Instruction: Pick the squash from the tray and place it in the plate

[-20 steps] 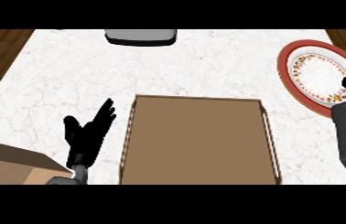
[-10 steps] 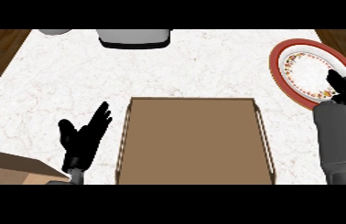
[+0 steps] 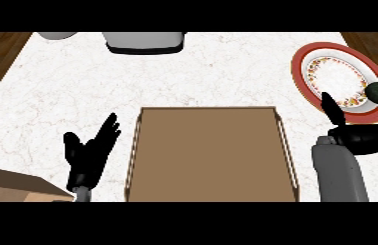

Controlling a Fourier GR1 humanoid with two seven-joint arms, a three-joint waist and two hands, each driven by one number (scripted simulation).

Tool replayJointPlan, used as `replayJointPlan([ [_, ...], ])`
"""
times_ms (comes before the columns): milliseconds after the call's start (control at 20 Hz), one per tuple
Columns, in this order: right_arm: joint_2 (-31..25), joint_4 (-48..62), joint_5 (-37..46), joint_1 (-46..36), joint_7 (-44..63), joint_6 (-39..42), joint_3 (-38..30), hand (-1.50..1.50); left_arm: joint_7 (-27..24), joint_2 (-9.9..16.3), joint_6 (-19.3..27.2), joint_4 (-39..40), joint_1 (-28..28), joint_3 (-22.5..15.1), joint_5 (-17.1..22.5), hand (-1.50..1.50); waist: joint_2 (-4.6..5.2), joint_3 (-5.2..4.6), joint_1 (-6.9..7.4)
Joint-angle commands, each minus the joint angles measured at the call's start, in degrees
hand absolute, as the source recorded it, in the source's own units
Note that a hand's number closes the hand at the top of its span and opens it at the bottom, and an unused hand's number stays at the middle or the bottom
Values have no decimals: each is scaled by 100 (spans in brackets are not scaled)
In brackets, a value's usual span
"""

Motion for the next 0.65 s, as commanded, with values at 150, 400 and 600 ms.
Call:
replayJointPlan([
  [150,349,-396,753,663,757,74,600,-150,272,-6,-66,-605,427,-55,-38,0,13,-25,37],
  [400,355,-157,1715,376,2049,-93,967,-150,-133,-189,-118,391,-74,172,-117,0,23,-30,24],
  [600,357,-39,2356,649,2834,-492,1375,-150,-47,-166,-176,250,-62,155,-154,0,23,-29,36],
])
